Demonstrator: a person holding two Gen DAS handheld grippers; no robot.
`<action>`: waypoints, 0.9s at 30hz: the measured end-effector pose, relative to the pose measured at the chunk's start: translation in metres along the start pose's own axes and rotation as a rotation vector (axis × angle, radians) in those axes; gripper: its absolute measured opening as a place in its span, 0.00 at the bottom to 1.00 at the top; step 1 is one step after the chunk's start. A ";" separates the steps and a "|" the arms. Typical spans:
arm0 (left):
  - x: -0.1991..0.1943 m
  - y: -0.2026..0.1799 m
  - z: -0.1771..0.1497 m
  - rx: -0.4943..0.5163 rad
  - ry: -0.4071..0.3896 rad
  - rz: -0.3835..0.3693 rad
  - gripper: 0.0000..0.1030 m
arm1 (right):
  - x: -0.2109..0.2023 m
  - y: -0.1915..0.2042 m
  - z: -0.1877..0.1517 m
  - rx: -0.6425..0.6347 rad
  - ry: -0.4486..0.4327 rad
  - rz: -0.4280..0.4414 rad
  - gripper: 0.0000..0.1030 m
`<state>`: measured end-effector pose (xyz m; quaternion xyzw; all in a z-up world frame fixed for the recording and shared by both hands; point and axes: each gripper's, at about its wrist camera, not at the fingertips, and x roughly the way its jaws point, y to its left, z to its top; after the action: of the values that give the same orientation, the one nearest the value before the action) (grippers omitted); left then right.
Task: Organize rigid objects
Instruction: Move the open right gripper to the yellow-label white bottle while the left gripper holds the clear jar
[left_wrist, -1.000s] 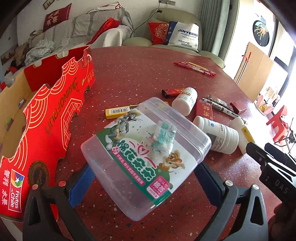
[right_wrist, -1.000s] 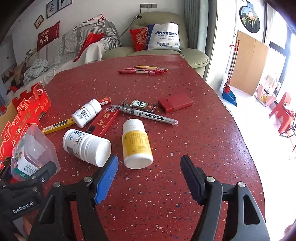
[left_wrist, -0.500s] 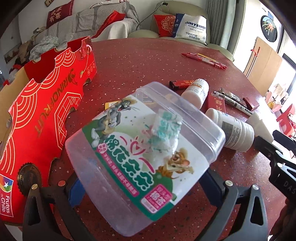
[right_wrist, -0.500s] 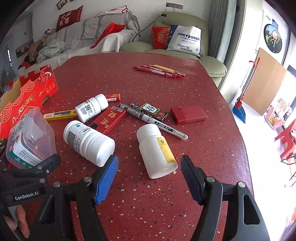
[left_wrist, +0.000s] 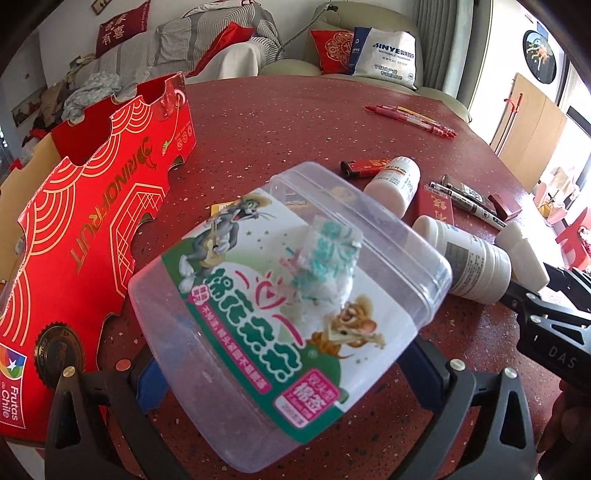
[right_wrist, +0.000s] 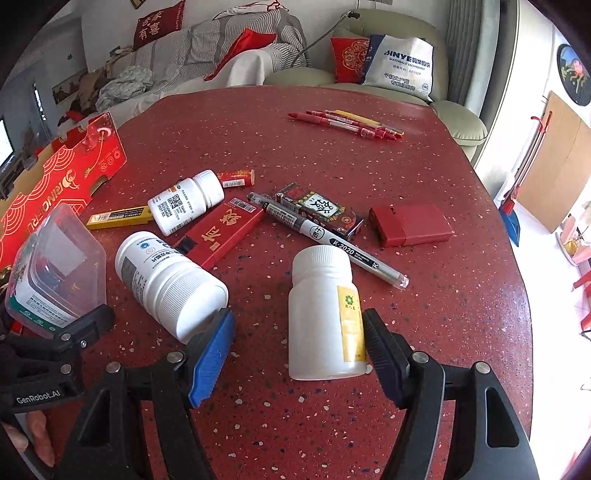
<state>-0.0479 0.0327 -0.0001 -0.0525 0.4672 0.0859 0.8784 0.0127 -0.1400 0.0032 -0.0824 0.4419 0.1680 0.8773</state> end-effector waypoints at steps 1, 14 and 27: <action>0.000 0.000 0.000 -0.001 0.000 0.001 1.00 | 0.000 0.000 0.000 0.003 -0.004 0.002 0.69; -0.012 0.013 0.002 -0.024 -0.051 -0.066 0.99 | -0.015 0.003 0.001 0.003 -0.028 0.093 0.69; 0.001 0.018 0.006 -0.059 -0.011 -0.020 0.99 | -0.011 0.006 0.008 0.043 -0.013 0.069 0.69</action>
<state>-0.0465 0.0517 0.0018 -0.0827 0.4589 0.0911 0.8799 0.0101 -0.1347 0.0167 -0.0470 0.4422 0.1890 0.8755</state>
